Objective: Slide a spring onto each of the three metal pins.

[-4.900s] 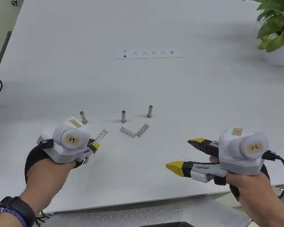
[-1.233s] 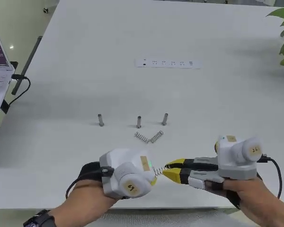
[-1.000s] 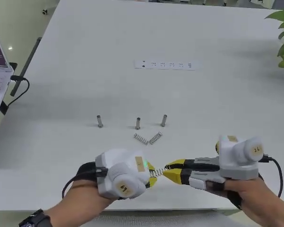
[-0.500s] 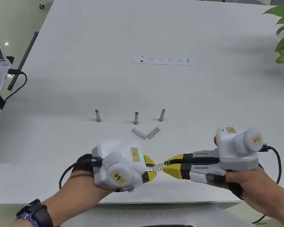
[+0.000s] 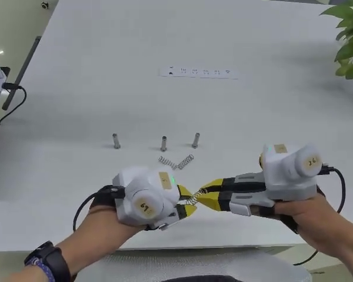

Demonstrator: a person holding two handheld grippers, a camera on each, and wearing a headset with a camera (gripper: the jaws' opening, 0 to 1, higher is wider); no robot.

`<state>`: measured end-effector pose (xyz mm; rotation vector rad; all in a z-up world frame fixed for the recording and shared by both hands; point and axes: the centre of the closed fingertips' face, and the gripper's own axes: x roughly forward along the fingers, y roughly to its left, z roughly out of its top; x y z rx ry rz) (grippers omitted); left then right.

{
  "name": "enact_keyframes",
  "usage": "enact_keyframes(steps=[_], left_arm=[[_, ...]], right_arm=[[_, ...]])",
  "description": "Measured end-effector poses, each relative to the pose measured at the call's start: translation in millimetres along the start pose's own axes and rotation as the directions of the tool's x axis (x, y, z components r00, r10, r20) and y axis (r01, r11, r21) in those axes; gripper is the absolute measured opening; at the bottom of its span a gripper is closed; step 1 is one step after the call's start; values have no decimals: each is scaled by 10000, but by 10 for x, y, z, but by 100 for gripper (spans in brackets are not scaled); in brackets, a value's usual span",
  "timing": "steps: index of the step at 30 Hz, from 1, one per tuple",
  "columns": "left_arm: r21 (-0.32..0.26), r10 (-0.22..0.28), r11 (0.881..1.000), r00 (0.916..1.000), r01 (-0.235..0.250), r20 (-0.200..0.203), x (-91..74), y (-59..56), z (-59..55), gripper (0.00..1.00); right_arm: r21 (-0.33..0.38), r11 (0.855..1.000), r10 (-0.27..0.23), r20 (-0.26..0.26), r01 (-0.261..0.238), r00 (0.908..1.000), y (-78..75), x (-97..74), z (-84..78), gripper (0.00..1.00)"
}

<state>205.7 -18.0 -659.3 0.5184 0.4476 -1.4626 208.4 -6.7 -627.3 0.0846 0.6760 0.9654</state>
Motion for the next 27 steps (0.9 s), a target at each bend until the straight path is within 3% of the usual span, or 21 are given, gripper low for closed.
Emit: enact_keyframes(steps=[11,17,23,27], left_arm=[[-950,167,9954,9975,-101,684,2,86,123,2],[-814,162,9966,9963,-93,842,0,75,168,2],[-582,45,9983,9963,6,861,-4,49,180,2],[-488,-16,9988,9963,58,857,-11,42,186,2]], right_arm=[[-470,9987,-223,-114,218,9997,-41,-60,105,9],[-888,9959,-223,-439,183,9988,-46,-96,121,9],[-1658,9861,-241,-1216,36,9923,-36,-128,81,10],[-2516,9677,-348,-1863,-134,9819,-37,-158,95,12]])
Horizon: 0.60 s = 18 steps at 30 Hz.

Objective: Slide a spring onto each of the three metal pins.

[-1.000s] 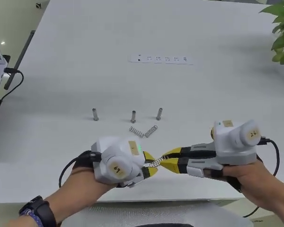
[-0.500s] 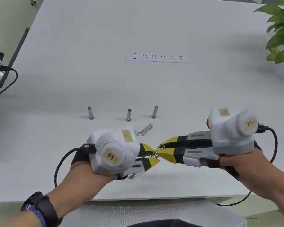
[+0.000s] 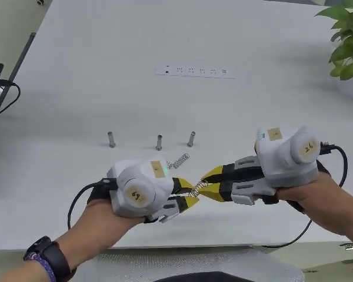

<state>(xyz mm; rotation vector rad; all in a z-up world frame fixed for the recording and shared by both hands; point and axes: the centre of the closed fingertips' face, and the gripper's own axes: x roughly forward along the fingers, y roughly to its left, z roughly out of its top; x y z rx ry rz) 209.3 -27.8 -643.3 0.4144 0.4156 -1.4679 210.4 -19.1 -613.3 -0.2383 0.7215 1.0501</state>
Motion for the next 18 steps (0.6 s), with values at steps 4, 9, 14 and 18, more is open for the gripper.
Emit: enact_keyframes(steps=[4,9,14,18], left_arm=[[85,-92,9999,10000,92,20,-2,-14,12,2],[196,-186,9996,9998,186,34,-2,-30,31,2],[298,-333,9990,9994,331,52,8,-55,49,2],[383,-410,9984,9991,406,93,16,-70,85,2]], right_arm=[[-811,9966,90,-776,-154,9969,-1,-15,-39,17],[-1618,9857,227,-1495,-471,9885,21,-25,-43,18],[-1951,9767,553,-1728,-892,9834,64,-12,1,18],[-2233,9676,736,-1967,-1177,9777,90,7,-7,16]])
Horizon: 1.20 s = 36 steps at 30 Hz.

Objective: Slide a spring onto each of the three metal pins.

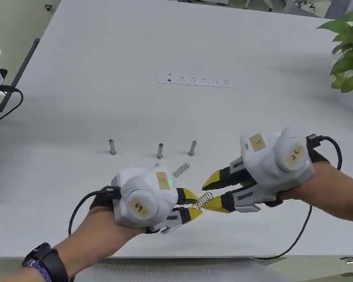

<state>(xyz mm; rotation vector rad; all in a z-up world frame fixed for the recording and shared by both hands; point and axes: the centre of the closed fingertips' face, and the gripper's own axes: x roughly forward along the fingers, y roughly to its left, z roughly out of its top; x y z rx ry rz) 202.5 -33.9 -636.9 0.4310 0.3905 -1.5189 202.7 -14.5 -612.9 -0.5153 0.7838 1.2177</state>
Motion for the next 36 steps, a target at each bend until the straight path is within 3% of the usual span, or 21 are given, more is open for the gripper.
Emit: enact_keyframes(steps=[8,20,28,36], left_arm=[[205,-305,9993,9995,306,-49,-4,-43,21,2],[388,-829,9957,9959,843,-364,14,-93,-36,2],[76,-615,9981,9971,620,-454,18,-38,-91,7],[-565,-103,9984,9991,80,-404,-93,106,-191,13]], right_arm=[[-758,9958,467,-627,-514,9969,85,76,-93,12],[-730,9955,563,-610,-607,9965,109,101,-108,9],[-577,9974,396,-479,-424,9981,64,92,-118,9],[-109,9999,12,-522,-17,9986,-72,69,-201,9]])
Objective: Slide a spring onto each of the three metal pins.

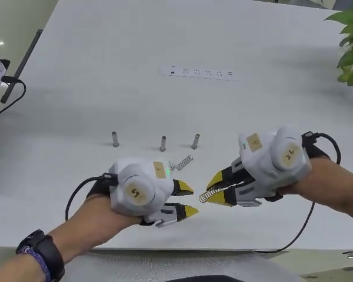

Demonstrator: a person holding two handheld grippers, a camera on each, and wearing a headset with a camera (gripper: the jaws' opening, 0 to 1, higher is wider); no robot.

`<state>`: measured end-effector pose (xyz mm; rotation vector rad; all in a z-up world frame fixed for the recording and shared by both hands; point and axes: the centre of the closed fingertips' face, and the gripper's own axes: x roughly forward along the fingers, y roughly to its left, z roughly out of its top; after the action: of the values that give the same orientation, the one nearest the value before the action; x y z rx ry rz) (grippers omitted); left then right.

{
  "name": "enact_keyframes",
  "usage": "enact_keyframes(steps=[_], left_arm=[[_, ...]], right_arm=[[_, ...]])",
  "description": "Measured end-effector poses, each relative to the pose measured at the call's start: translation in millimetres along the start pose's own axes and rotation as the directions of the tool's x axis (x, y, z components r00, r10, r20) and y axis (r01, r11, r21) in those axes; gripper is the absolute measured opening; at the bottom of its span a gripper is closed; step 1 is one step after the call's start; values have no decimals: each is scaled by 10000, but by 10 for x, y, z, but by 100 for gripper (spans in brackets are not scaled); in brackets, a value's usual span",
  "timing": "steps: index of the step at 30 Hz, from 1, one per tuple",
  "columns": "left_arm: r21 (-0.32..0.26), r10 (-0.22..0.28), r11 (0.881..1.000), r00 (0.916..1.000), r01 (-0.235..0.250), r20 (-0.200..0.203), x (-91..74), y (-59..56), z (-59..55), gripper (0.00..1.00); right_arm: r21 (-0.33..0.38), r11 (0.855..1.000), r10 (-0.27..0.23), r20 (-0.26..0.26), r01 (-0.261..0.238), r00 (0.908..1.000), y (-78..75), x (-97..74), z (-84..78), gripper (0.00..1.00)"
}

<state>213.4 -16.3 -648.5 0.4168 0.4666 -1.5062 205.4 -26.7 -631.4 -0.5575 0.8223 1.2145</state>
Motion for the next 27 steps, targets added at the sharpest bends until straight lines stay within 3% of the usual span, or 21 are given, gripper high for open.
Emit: enact_keyframes(steps=[7,15,22,27], left_arm=[[-824,677,9944,9974,-655,237,-128,191,-48,19],[-1451,1560,9778,9875,-1511,227,-311,393,-183,24],[-2088,2474,9482,9688,-2395,122,-527,587,-346,30],[-2539,3094,9202,9509,-2979,58,-683,721,-463,34]], right_arm=[[45,10000,-47,-162,48,9999,-56,28,-49,9],[54,9999,-155,-233,156,9996,-166,39,-60,9],[149,9994,-322,-348,328,9989,-285,53,-70,9],[113,9990,-421,-400,426,9983,-387,74,-65,9]])
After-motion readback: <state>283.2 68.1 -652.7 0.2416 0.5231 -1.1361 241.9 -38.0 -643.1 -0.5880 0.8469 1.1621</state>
